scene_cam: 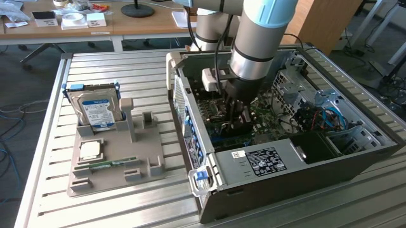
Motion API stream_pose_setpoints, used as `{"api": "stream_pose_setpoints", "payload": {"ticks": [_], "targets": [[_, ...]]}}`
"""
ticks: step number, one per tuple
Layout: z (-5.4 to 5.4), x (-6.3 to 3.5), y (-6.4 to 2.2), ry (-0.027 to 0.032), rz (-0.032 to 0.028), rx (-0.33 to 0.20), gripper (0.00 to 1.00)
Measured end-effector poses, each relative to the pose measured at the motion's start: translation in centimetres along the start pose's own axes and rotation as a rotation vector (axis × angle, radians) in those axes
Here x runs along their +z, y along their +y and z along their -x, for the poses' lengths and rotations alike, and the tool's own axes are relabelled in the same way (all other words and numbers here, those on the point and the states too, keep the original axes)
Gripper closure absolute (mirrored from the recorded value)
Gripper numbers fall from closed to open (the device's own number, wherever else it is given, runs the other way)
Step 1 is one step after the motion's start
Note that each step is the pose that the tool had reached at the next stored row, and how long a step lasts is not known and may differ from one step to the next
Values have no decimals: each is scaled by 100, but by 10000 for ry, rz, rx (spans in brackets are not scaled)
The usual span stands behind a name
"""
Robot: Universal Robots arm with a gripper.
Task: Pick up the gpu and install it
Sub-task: 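Insert the gpu into the slot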
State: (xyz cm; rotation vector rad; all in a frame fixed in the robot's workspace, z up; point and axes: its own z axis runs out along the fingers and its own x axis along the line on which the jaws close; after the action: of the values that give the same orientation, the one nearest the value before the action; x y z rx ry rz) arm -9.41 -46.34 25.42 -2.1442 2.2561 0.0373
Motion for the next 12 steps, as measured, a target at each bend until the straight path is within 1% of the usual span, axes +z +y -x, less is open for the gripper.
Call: {"api": "stream_pose_setpoints", "payload": {"ticks": [6,12], "targets": [[7,-192,-1,1,0,0,60],[13,-362,-1,5,-1,0,60]]}}
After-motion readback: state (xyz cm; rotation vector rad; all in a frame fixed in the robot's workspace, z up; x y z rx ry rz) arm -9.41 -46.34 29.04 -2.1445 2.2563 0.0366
